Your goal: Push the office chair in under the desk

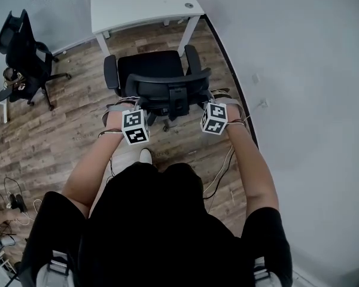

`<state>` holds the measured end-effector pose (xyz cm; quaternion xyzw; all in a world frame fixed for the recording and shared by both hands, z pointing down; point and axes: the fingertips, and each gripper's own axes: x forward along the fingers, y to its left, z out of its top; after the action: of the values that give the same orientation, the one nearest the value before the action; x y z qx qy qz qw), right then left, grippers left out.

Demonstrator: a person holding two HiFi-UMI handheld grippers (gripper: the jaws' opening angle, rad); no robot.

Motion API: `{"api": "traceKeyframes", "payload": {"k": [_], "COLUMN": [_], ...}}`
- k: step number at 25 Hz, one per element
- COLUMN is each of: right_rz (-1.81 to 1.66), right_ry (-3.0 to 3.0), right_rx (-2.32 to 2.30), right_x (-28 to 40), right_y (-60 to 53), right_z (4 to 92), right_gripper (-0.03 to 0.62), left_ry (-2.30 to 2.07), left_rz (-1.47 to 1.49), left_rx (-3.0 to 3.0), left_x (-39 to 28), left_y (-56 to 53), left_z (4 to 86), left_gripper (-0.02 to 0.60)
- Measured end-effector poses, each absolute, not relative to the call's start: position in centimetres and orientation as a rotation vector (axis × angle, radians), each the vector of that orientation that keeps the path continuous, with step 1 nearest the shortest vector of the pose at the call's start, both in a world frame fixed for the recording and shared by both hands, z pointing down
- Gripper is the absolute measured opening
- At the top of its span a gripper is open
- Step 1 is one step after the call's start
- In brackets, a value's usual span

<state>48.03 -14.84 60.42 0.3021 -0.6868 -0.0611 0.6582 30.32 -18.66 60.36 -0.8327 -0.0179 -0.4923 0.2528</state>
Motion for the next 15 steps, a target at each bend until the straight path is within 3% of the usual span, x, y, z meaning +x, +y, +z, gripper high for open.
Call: {"api": "traceKeyframes", "payload": {"k": [15], "right_rz": [-0.160], "right_ry": [-1.581], "right_rx": [0.622], "right_x": [53.7], "right_y": [-22.3], "right_z": [60.6], "right_gripper": [0.137], "left_ry": [0.043], "left_rz": [-1.342], "left_rx": [-2.282], "left_x": [35.7], "left_y": [-24.8], "left_z": [60.4], "left_gripper": [0.106]}}
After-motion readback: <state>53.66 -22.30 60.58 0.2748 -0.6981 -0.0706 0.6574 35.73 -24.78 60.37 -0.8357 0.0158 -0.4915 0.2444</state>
